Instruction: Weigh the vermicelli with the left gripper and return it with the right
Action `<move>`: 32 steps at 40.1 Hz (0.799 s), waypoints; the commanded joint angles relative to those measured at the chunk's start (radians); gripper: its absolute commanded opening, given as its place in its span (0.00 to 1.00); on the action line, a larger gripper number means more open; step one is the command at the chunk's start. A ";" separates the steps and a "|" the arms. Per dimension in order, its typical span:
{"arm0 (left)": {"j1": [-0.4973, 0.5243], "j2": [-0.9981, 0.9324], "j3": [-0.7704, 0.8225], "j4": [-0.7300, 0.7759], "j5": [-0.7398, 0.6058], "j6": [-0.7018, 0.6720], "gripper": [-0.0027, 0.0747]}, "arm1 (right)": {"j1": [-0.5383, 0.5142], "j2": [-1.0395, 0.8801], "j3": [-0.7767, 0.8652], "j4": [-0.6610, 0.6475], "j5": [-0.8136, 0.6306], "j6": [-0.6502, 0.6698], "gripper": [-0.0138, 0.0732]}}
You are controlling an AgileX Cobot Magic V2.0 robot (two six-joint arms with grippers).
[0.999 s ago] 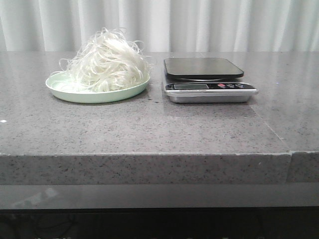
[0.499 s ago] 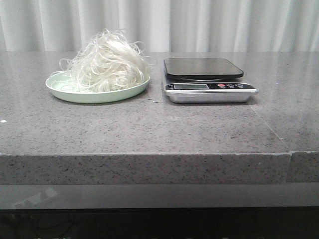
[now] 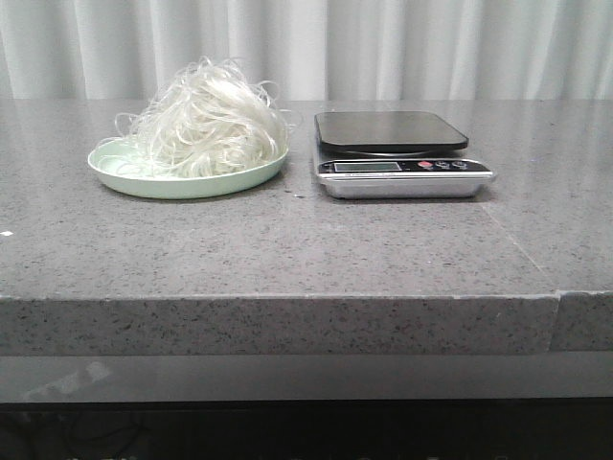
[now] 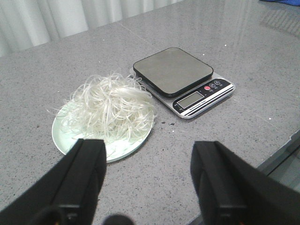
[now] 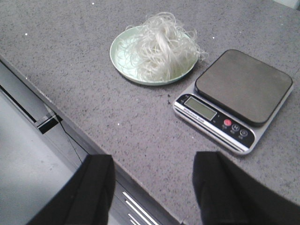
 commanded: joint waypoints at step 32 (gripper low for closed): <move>-0.007 0.003 -0.026 -0.004 -0.075 -0.012 0.66 | -0.006 -0.132 0.091 -0.005 -0.035 0.003 0.61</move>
